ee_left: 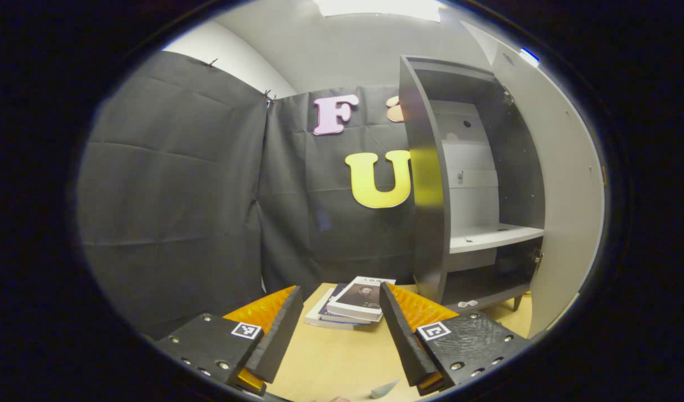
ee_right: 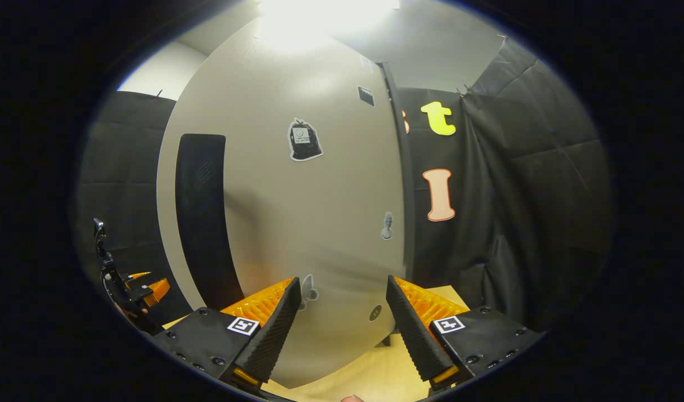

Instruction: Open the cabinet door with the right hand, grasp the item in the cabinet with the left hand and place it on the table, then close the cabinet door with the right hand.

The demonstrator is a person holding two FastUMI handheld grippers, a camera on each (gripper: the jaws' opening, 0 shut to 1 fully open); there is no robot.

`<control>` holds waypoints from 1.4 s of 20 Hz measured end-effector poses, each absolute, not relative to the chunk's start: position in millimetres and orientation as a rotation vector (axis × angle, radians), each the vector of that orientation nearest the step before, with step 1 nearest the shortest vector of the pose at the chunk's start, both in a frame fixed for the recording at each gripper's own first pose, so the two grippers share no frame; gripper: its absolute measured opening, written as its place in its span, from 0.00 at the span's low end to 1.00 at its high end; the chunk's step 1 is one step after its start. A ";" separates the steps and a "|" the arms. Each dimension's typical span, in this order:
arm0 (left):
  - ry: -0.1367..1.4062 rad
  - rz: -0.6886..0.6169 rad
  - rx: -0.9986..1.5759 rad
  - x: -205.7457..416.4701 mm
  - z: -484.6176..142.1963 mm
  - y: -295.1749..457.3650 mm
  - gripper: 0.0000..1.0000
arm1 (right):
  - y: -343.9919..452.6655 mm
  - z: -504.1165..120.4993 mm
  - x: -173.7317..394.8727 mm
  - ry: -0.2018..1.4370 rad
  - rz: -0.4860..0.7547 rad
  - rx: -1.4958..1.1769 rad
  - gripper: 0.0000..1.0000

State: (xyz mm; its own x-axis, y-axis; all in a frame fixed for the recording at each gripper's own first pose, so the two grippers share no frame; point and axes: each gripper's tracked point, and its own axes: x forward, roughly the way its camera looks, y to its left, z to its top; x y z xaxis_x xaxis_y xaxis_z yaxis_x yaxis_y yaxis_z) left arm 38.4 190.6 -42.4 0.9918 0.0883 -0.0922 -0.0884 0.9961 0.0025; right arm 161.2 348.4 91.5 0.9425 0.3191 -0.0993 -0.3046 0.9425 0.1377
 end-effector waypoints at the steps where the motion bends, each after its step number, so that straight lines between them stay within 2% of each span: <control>1: 0.095 0.091 0.001 37.2 -43.8 194.0 0.86 | 357.0 92.6 166.8 0.120 0.331 0.124 0.97; 2: 0.098 0.094 0.002 37.3 -45.4 196.8 0.83 | 365.9 92.5 173.1 0.119 0.345 0.125 0.97; 7: 0.100 0.105 0.010 31.9 -46.3 211.6 0.86 | 409.2 86.7 192.5 0.114 0.391 0.120 0.97; 8: 0.098 0.106 0.011 30.3 -45.7 210.5 0.83 | 411.8 84.8 197.3 0.115 0.388 0.114 0.97; 12: 0.100 0.091 0.016 29.1 -39.9 205.0 0.83 | 407.9 85.6 206.7 0.118 0.393 0.122 0.99; 13: 0.094 0.085 0.019 27.1 -33.3 199.3 0.84 | 403.2 84.6 205.4 0.116 0.388 0.122 0.94; 14: 0.089 0.080 0.022 25.7 -28.7 192.2 0.86 | 400.1 83.7 201.7 0.115 0.382 0.121 0.94; 15: 0.085 0.074 0.027 27.9 -27.6 181.7 0.83 | 393.4 83.4 199.1 0.115 0.377 0.123 0.94; 16: 0.076 0.066 0.030 29.5 -23.2 171.3 0.83 | 386.4 82.3 195.9 0.114 0.373 0.128 0.99; 17: 0.068 0.057 0.031 33.2 -18.7 159.0 0.86 | 377.5 81.7 193.6 0.114 0.366 0.133 0.99; 19: 0.057 0.040 0.030 35.9 -9.8 134.4 0.83 | 355.6 84.3 193.1 0.109 0.346 0.142 0.99; 20: 0.051 0.032 0.030 37.4 -4.4 122.1 0.83 | 342.0 85.0 190.6 0.104 0.334 0.143 0.94; 22: 0.044 0.008 0.030 37.6 5.1 95.0 0.83 | 315.0 86.0 185.7 0.090 0.305 0.124 0.99; 23: 0.040 -0.003 0.031 38.7 9.0 81.8 0.83 | 300.5 85.2 182.4 0.084 0.290 0.108 0.94; 24: 0.034 -0.015 0.031 40.0 13.2 68.1 0.83 | 286.6 83.5 180.4 0.079 0.277 0.089 0.98; 26: 0.021 -0.030 0.035 41.1 21.9 39.8 0.86 | 259.8 80.1 176.8 0.067 0.247 0.054 0.98; 27: 0.017 -0.037 0.037 41.7 23.9 25.9 0.83 | 247.1 78.5 175.3 0.061 0.233 0.044 0.99; 28: 0.016 -0.051 0.034 42.0 26.1 13.1 0.83 | 236.2 76.4 173.8 0.057 0.219 0.045 0.94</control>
State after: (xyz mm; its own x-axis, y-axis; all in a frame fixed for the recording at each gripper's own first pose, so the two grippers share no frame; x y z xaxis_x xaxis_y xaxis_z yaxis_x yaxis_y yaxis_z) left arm 42.0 13.1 26.1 0.9986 -0.0505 -0.0165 0.0511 0.9981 0.0339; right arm 173.8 236.2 76.4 0.9745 0.2187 -0.0511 -0.2162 0.9751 0.0504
